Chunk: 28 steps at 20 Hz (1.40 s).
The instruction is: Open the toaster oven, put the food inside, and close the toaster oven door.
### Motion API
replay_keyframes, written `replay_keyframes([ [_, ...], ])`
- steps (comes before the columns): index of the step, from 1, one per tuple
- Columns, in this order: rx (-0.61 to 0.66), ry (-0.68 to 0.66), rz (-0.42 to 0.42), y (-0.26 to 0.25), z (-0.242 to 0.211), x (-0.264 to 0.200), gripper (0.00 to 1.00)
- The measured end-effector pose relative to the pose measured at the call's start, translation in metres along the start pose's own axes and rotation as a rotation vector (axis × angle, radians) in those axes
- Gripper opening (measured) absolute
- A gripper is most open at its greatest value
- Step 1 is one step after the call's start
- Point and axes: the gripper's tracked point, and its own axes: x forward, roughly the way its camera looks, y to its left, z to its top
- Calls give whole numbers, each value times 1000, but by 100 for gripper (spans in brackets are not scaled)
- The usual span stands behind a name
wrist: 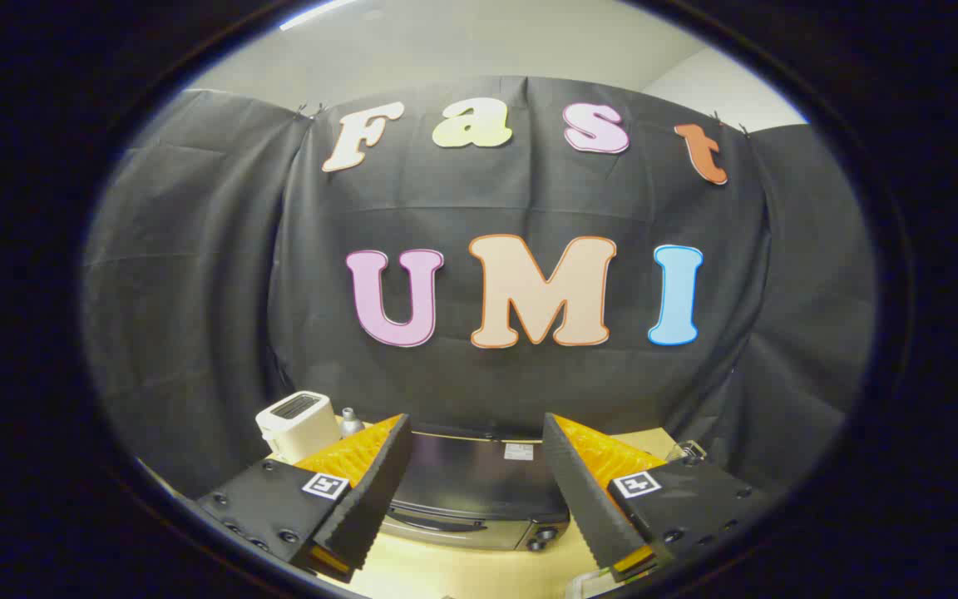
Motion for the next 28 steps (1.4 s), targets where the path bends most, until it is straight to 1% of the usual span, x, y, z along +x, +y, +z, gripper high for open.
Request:
replay_keyframes([
  [5, 15, -1, -7, 33, 1, 1, 99],
  [18, 0, 46, -79, 84, -31, 20, 99],
  [23, -4, 88, -105, 93, -69, 44, 99],
  [28, 5, 107, -134, 91, -114, 67, 99],
])
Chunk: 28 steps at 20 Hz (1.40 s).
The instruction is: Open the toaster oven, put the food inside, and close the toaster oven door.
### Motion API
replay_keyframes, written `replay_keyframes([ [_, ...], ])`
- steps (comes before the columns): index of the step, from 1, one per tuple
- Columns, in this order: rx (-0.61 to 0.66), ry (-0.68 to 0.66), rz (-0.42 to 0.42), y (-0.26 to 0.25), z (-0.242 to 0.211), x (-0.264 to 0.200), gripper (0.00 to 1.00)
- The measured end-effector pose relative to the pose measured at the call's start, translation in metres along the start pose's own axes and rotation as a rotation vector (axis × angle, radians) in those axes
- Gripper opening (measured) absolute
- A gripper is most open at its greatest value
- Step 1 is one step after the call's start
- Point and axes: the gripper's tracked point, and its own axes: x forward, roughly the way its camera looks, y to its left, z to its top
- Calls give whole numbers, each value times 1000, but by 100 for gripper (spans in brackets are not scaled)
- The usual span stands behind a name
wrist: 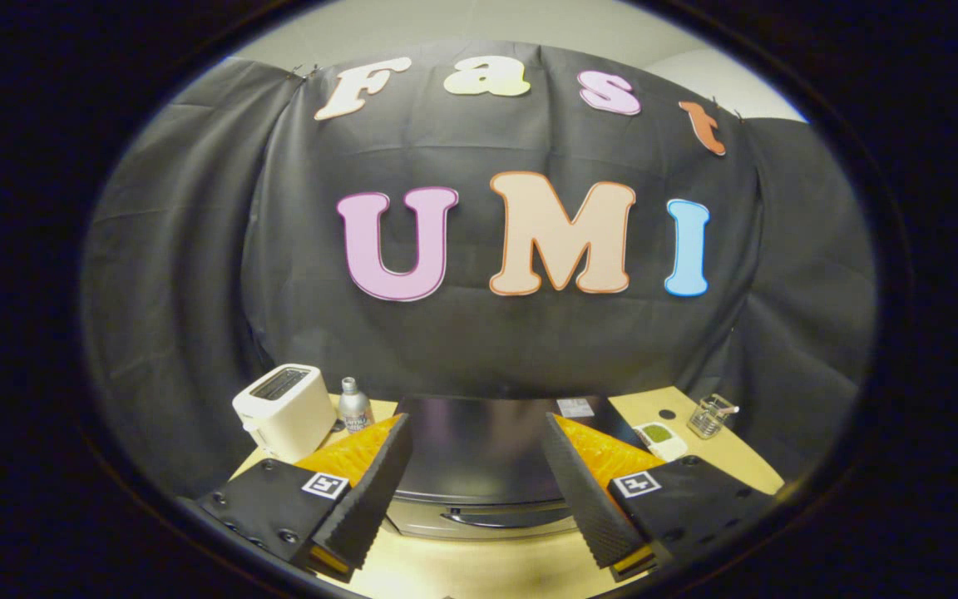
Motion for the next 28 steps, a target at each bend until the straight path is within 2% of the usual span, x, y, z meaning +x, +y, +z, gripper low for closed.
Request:
replay_keyframes([
  [12, 24, 19, 25, -13, -77, 54, 99],
  [17, 17, 54, 1, -23, -104, 56, 99],
  [23, 69, -42, 0, -25, -106, 51, 100],
  [28, 96, -64, -31, -30, -114, 41, 98],
])
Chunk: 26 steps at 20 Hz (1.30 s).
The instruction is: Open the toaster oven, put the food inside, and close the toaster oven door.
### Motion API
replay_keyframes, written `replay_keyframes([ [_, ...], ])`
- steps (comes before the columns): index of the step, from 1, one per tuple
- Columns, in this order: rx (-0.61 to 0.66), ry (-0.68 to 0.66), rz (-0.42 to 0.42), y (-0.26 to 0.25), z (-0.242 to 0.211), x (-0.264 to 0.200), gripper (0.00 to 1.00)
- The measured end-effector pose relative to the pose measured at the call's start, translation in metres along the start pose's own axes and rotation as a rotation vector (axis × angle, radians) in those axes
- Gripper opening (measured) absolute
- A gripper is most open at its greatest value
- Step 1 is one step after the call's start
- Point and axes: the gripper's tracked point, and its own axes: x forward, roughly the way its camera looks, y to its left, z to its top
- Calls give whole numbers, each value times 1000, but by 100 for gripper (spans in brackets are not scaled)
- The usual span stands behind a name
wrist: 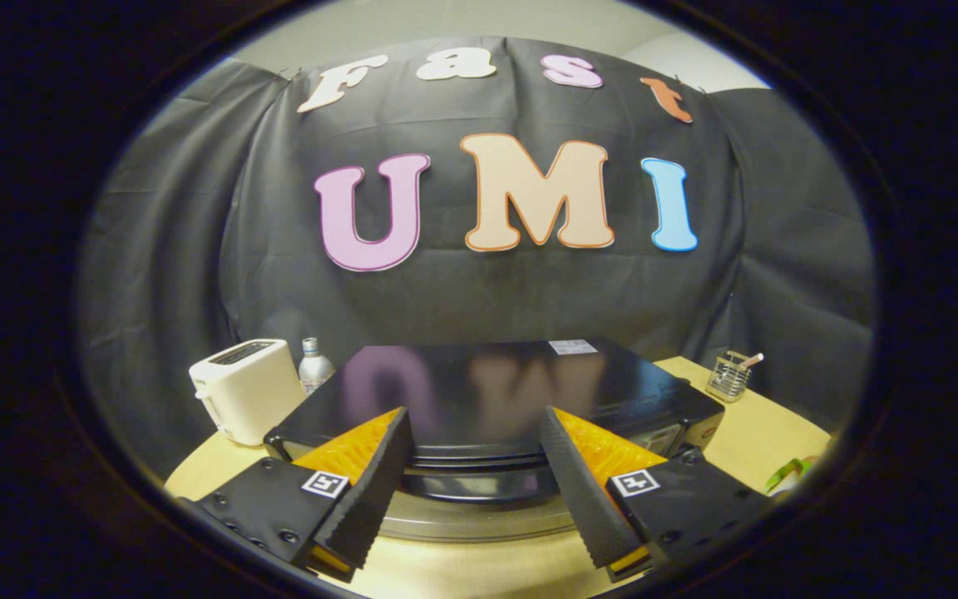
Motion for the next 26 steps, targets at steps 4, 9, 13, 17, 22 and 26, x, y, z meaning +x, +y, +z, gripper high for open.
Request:
replay_keyframes([
  [4, -1, 2, -22, -4, -5, -21, 96],
  [9, -11, 40, -45, -9, -12, -45, 94],
  [13, -29, 162, -68, -14, -30, -74, 92],
  [17, -69, 361, -91, -21, -62, -98, 91],
  [22, -93, 521, -100, -29, -112, -113, 91],
  [26, -62, 568, -93, -35, -145, -111, 90],
])
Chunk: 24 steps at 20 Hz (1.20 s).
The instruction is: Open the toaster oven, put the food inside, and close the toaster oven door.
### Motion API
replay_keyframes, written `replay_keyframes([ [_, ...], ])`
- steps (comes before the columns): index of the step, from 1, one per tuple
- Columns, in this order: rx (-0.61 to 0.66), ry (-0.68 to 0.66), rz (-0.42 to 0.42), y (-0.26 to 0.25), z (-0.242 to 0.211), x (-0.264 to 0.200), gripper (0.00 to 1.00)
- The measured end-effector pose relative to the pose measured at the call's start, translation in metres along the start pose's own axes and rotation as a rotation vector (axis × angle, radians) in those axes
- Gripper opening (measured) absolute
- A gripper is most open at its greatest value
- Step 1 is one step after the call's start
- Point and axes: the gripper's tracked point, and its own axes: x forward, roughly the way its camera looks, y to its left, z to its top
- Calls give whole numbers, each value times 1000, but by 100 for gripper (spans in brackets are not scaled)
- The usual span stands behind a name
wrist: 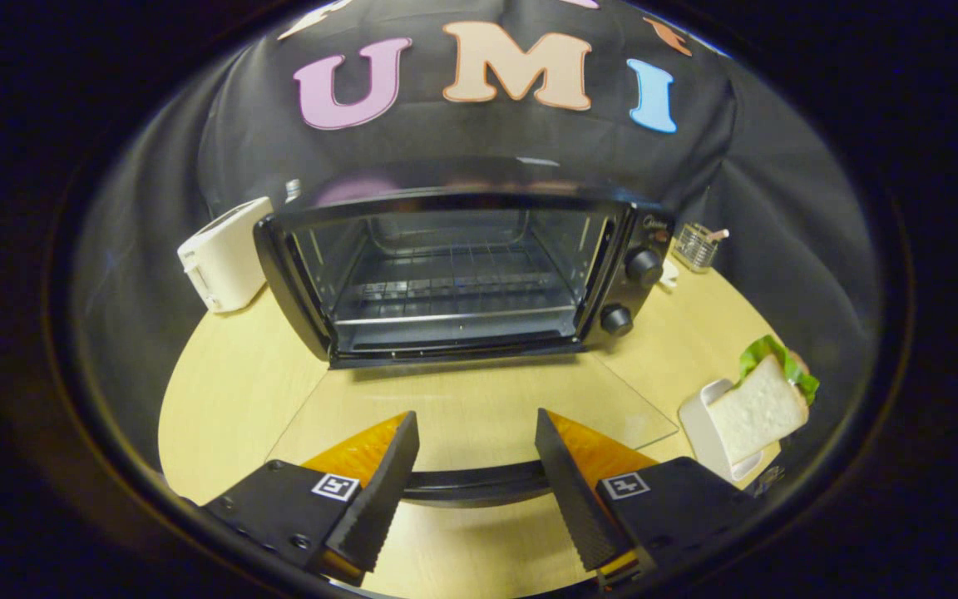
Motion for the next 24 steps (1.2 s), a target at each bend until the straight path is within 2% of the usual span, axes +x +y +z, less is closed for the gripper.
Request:
replay_keyframes([
  [6, 6, 84, 12, -4, -26, 28, 90],
  [17, 24, 72, 35, -8, -23, 37, 91],
  [24, -46, 101, 126, -16, -25, 26, 96],
])
